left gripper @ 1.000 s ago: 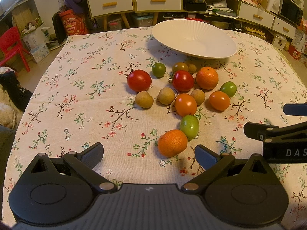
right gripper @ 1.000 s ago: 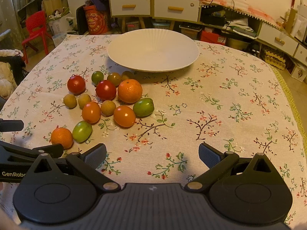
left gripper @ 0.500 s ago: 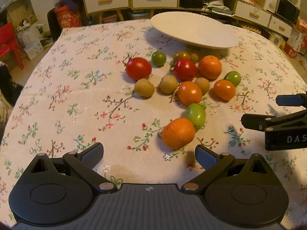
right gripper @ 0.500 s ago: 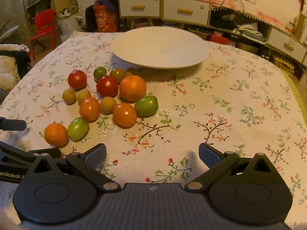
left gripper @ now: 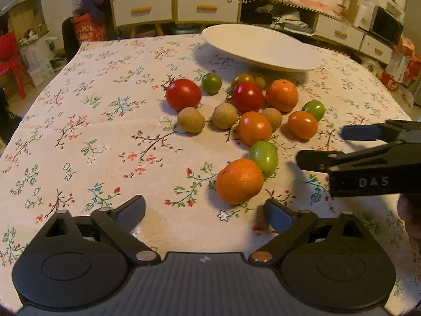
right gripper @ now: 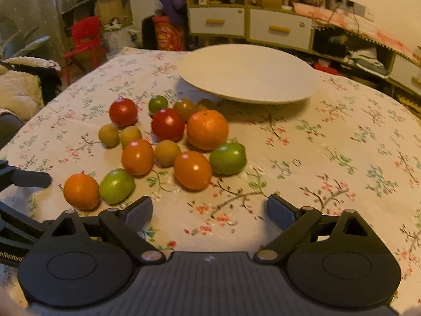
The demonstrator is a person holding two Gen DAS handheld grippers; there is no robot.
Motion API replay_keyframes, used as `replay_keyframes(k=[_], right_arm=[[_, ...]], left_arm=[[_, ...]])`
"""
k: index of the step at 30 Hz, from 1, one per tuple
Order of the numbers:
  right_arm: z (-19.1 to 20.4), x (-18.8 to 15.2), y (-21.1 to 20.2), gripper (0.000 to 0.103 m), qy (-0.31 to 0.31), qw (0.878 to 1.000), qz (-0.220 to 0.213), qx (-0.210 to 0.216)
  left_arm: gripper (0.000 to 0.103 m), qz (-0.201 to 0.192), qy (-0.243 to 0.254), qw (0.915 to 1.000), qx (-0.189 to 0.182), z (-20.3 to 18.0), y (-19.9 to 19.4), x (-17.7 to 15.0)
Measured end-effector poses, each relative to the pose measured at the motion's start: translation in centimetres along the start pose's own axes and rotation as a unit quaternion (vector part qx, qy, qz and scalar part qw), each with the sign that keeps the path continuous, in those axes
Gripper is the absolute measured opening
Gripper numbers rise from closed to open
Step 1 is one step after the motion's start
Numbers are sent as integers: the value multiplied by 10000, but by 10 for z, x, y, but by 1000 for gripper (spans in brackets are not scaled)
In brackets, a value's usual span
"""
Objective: Organize fruits
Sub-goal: 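Grasp a tangerine with the left tool while the right tool grasps an orange tomato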
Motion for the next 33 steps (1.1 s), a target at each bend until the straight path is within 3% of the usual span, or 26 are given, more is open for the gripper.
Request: replay_keyframes(k=[8,13,15,22,33], right_arm=[[2,5,1,68,-51,9995,-191,264],[4,7,2,45,-58,9989,-229,394],[5,8,3,41,-73,9989,-232,406],[5,8,4,36,-54,9989,-269,393],[6,11,5,31,-37,9989,-336,339]], left_arm=[[58,-228,10,9994,-245,-1,-1,4],[41,-285,124,9987,-395,-6,-1,5],[37,-301,154,9984,-443,-8,-1,6],[27,-350,66,9975,-609,-7,0,6],[25,-495,-121,9965,-661,-6,-2,7]])
Point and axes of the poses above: each gripper's, at about its wrist camera, not at the fingertips, and y roughly the way its jaws point, z to its left, x to its top, the point moved 4 cm from there along y, roughly the way its jaws point, and after that the axes turned 1 degree about y, right-handed, at the moved point
